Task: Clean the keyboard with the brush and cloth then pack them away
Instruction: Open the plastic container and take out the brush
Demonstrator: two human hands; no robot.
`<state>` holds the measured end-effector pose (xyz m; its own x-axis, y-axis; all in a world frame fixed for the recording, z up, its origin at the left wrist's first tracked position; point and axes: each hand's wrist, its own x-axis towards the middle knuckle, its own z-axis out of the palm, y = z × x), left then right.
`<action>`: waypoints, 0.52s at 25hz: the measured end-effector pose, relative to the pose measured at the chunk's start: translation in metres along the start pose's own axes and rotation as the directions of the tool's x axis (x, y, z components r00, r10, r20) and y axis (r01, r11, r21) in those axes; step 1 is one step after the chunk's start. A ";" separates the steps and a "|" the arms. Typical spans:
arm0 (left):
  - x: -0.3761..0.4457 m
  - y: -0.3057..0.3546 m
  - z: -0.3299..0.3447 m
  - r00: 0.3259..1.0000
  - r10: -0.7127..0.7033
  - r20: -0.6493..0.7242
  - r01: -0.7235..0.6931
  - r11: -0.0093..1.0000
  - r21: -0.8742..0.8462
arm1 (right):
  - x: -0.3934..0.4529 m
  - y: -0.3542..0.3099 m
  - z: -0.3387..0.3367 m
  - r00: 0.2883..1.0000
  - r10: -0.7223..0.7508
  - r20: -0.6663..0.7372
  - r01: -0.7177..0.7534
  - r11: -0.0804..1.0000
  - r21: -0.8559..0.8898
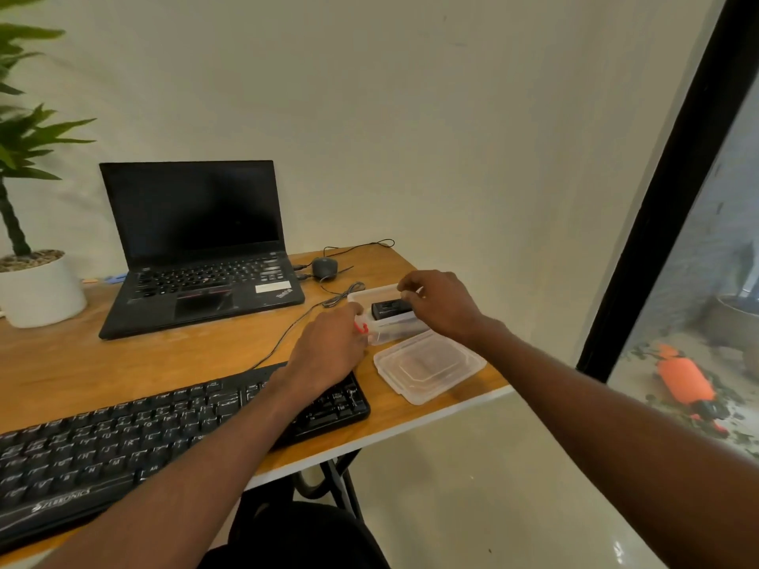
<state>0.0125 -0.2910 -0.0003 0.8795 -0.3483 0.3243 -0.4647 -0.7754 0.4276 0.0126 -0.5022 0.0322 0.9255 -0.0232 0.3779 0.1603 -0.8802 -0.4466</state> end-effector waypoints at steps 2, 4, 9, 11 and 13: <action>0.005 -0.002 -0.001 1.000 -0.012 0.020 0.013 1.000 -0.027 | 0.029 -0.002 0.002 0.983 -0.047 0.177 0.074 0.986 -0.147; 0.006 -0.003 -0.002 1.000 0.005 0.014 -0.006 1.000 0.016 | 0.054 -0.003 0.004 0.932 -0.032 0.362 0.148 0.943 -0.298; 0.007 0.009 -0.003 0.990 -0.029 0.136 0.022 0.999 0.050 | 0.080 0.006 0.012 0.836 0.040 0.547 0.220 0.889 -0.402; 0.006 0.014 0.003 0.982 -0.023 0.189 -0.004 0.990 0.140 | 0.080 0.010 0.015 0.834 0.003 0.552 0.251 0.888 -0.385; 0.006 0.017 0.010 0.984 -0.003 0.181 -0.041 0.971 0.235 | 0.079 0.014 0.017 0.836 -0.015 0.548 0.261 0.891 -0.373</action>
<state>0.0112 -0.3113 0.0008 0.8848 -0.4357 0.1652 -0.4629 -0.8627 0.2036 0.0940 -0.5079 0.0423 0.9595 0.2539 -0.1220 0.2562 -0.9666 0.0030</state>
